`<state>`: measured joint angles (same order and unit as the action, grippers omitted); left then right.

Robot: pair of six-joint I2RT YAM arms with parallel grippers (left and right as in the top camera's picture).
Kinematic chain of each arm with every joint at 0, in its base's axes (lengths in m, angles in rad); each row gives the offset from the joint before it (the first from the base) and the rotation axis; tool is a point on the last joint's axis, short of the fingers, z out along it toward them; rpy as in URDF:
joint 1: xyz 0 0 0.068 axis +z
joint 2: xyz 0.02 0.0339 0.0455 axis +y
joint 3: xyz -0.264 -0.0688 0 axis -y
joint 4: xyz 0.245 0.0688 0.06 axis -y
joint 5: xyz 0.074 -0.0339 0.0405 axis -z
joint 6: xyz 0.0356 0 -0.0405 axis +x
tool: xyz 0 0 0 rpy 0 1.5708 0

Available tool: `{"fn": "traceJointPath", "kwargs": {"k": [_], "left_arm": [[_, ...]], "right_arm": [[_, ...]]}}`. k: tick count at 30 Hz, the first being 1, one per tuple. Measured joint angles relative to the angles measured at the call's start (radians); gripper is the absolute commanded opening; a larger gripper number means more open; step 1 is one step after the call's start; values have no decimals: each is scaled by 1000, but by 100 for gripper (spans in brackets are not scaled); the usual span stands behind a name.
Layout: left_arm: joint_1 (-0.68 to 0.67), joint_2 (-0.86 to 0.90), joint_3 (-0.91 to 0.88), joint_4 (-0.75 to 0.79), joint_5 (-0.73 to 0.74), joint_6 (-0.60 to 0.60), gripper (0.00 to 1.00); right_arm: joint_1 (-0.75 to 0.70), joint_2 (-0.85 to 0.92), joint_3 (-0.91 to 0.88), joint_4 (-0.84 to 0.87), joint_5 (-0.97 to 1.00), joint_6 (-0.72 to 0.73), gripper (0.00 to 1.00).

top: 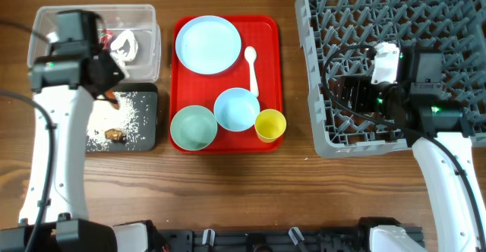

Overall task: Sort waste into correct bins and load items into the dishwasher rack
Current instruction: 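Carry the carrot left and place it on the black tray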

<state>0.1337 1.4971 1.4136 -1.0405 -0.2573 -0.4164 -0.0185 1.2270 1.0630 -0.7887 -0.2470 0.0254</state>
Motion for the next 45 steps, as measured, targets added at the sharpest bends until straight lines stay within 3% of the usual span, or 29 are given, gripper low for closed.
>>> {"fn": "traceJointPath", "kwargs": {"k": [4,12,15,22,25,32,37,41,45], "left_arm": [[99,50,-51,68,19,-71,6],[165,194,-192,169,37,-296,4],[167,248,-216,172,39,-389,16],[167,341,-219,222,39,-517,20],[167,358,-219,230,38,-534,32],[167,348,-219,237,38,-518,58],[167,271,-194,201,39,-451,60],[167,150,-166,185,90,-317,64],[163,12,-151,173,284,-95,66]], "right_arm": [[0,0,0,0,0,0,100],[0,0,0,-1,0,0,100],[0,0,0,-3,0,0,100],[0,0,0,-11,0,0,100],[0,0,0,-11,0,0,100],[0,0,0,-12,0,0,100],[0,0,0,-12,0,0,100],[0,0,0,-12,0,0,100],[0,0,0,-11,0,6,100]]}}
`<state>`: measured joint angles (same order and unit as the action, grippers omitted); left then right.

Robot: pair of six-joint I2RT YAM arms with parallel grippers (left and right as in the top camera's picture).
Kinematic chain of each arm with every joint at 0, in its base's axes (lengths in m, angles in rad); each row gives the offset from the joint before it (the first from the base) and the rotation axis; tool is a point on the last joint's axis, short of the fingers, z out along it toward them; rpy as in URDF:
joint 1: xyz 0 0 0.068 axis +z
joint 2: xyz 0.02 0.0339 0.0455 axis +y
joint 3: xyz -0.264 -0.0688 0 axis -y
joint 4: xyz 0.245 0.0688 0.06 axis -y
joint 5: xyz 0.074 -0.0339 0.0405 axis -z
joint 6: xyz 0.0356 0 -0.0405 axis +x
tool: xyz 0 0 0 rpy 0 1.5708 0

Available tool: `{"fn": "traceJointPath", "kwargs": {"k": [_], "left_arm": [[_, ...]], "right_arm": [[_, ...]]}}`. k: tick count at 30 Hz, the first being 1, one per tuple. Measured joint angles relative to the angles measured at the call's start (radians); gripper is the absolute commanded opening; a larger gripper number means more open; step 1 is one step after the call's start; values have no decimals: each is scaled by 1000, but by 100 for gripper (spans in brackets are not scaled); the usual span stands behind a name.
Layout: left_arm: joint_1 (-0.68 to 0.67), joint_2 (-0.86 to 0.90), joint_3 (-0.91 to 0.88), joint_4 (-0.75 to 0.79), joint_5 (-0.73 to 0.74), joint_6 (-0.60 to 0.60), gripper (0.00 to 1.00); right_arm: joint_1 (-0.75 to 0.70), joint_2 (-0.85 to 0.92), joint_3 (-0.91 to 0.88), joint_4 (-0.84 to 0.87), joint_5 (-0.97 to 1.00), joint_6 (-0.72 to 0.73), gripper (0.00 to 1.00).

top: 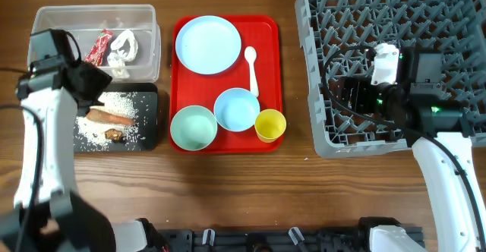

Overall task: Sort waste into correct bins and load items into the dishwasher rack
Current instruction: 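Carry the carrot left and place it on the black tray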

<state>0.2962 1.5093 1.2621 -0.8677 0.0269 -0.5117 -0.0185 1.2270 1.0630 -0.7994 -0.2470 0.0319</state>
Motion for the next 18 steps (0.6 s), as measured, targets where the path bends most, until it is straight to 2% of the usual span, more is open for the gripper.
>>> {"fn": "traceJointPath", "kwargs": {"k": [4,8,13,18], "left_arm": [[-51,-65,9,-60,159,169,66],[-161,-58,10,-127,233,278,65],[-325,-35,10,-147,255,366,65],[-449,-3,10,-141,232,399,65]], "right_arm": [[0,0,0,4,0,10,100],[0,0,0,5,0,14,100],[0,0,0,7,-15,18,100],[0,0,0,40,-97,21,100]]}}
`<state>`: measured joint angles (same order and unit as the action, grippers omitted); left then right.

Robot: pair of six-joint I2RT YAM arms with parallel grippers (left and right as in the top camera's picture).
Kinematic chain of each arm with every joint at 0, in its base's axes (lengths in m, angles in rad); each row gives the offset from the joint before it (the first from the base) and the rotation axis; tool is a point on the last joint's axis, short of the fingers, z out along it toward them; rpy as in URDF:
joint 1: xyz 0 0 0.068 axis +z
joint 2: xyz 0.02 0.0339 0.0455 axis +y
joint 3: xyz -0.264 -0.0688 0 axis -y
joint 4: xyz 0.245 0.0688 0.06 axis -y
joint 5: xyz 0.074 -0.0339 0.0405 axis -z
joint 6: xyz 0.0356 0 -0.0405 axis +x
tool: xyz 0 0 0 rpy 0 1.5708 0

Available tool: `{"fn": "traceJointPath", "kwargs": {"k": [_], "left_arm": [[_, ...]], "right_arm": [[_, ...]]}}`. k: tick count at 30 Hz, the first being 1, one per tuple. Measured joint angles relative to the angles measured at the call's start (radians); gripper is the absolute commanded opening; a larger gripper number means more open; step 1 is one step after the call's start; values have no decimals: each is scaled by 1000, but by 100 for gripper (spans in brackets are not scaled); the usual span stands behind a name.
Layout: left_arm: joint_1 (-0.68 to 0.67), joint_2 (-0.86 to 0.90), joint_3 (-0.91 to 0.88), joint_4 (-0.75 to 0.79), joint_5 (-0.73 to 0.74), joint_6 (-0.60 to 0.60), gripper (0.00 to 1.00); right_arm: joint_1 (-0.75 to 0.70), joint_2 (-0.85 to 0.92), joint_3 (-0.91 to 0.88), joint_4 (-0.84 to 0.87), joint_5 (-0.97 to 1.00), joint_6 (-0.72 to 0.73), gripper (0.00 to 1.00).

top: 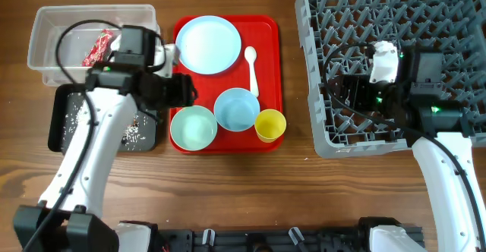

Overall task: Sort waste into correct bins and load items into the dishwasher rack
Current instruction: 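Carry the carrot left and place it on the black tray, then reach the left gripper to the yellow cup and grasp it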

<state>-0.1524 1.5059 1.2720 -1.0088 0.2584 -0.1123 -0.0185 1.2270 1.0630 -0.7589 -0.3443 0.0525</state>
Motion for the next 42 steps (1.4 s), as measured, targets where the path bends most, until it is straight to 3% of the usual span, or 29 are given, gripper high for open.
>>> {"fn": "traceJointPath", "kwargs": {"k": [7,16,28,35,42], "left_arm": [[-61,40,0,7,-14,8,65],[-169,51,0,140,-26,24,65],[-407,227,0,329,-25,46,55],[-426,249,0,332,-25,26,45],[-460,277,0,330,-25,21,43]], "right_arm": [[11,0,0,98,-121,61,86],[181,1,0,167,-71,184,88],[175,2,0,133,96,265,93],[125,2,0,107,140,277,96],[108,2,0,90,148,280,98]]}}
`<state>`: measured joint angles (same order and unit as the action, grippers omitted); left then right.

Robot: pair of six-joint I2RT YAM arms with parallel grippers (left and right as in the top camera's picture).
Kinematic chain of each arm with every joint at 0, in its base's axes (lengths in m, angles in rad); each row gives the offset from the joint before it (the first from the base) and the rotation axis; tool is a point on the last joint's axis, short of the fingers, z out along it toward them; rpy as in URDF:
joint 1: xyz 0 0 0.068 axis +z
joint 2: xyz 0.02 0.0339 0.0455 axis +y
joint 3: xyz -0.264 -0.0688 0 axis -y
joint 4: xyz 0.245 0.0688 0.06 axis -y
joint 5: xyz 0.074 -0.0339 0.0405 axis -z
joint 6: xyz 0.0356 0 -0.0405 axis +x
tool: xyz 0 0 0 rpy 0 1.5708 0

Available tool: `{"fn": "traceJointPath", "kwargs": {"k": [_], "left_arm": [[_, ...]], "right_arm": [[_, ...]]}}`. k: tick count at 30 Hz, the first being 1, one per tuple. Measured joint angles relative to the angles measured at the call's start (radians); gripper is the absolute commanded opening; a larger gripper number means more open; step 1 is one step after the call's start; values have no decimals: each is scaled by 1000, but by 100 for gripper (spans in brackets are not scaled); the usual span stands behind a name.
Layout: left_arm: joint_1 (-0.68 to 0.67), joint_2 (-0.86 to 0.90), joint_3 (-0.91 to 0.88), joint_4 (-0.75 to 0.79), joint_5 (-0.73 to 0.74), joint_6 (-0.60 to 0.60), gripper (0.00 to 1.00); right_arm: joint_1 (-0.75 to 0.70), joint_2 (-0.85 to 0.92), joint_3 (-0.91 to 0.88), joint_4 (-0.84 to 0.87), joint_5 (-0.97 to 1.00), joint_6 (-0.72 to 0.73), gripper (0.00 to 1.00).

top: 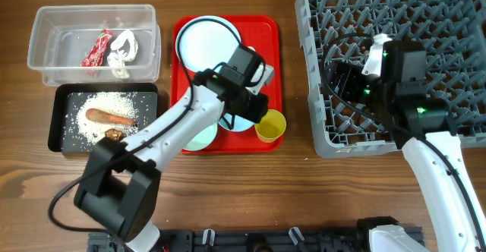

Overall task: Sort waste into correct bins and load items into the dishwasher rack
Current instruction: 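Reach the left gripper to the yellow cup and grasp it, then lift the yellow cup and hand it to the right gripper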

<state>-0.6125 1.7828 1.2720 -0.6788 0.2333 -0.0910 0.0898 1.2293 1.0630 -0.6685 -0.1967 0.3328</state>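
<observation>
On the red tray (269, 32) lie a light blue plate (199, 43), a green bowl (203, 138), a blue bowl (237, 123) and a yellow cup (270, 125). My left arm reaches across the tray and hides most of both bowls. Its gripper (254, 106) is over the blue bowl, beside the yellow cup. The jaws cannot be made out. The white spoon is hidden under the left wrist. My right gripper (339, 81) hovers over the left part of the grey dishwasher rack (425, 9). Its jaws are too dark to read.
A clear bin (45, 20) at the back left holds a red wrapper (96, 47) and a crumpled white wrapper (121, 51). Below it a black tray (57, 130) holds rice and an orange food piece (106, 117). Bare wooden table runs along the front.
My left gripper has moved from the tray's left edge by the green bowl to above the blue bowl next to the yellow cup. The right wrist has shifted slightly up and left over the rack.
My left gripper was first at the clear bin's edge above the black tray. Then it was at the black tray's left side, with an orange food piece lying on the rice. Later it stood by the green bowl, and now it is over the blue bowl. The right arm stayed over the rack.
</observation>
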Motion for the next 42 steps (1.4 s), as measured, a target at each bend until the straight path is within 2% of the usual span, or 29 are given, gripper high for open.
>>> {"fn": "traceJointPath", "kwargs": {"k": [4,10,20,26,32,36,42], "left_arm": [[-37,43,0,-18,-10,0,36],[-51,53,0,-21,-34,-11,4],[-50,53,0,-29,-61,-28,4],[-8,36,11,-109,-24,-92,4],[166,-50,27,-80,235,-114,4],[356,-108,42,46,633,-117,4],[455,-109,45,129,979,-119,4]], "right_arm": [[0,0,0,-8,0,0,98],[0,0,0,-20,0,0,98],[0,0,0,-28,0,0,99],[-1,0,0,-11,-46,-14,100],[-2,15,0,218,-315,-31,100],[-2,56,1,393,-548,-46,100],[5,154,4,539,-813,-47,100]]}}
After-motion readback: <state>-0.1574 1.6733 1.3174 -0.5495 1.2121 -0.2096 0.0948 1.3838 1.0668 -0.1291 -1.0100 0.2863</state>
